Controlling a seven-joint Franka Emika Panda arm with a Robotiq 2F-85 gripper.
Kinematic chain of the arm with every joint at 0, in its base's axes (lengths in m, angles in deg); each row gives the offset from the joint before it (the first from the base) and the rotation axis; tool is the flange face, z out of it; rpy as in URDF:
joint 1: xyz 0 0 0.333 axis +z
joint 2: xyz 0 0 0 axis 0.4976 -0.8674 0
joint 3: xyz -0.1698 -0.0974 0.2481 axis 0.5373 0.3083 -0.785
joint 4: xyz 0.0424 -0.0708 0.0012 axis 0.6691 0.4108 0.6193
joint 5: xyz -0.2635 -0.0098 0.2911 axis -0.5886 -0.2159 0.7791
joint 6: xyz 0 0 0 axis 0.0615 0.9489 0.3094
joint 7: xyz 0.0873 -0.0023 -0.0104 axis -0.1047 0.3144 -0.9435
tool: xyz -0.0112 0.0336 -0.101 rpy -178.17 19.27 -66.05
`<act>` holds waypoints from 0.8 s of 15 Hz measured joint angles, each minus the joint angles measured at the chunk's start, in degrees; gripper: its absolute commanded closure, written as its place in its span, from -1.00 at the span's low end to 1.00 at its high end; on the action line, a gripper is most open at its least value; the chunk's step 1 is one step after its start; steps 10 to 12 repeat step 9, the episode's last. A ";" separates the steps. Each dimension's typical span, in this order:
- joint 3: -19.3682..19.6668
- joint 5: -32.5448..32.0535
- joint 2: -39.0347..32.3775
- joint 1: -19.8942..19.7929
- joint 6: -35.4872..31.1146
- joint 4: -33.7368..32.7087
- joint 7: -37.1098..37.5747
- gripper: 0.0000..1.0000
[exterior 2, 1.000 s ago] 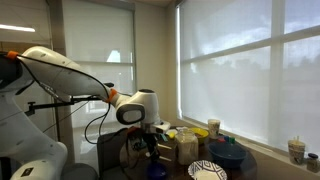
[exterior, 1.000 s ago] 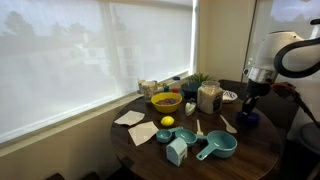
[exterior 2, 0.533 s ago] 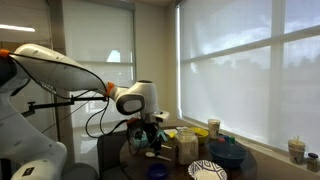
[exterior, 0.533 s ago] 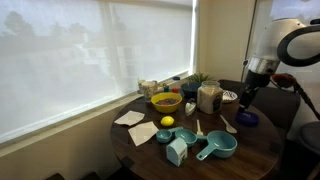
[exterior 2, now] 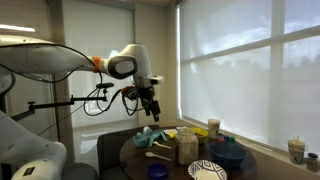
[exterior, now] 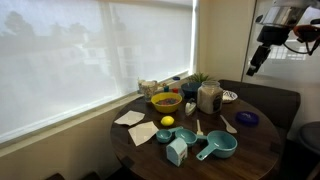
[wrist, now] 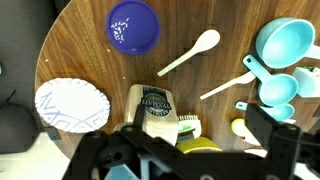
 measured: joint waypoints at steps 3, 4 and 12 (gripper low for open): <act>0.10 -2.44 0.12 -0.45 4.66 -5.14 0.20 -1.00; 0.12 -3.02 0.09 -0.68 5.54 -6.44 0.35 -1.00; 1.01 -3.86 -0.57 -1.08 9.97 -11.14 0.69 -1.00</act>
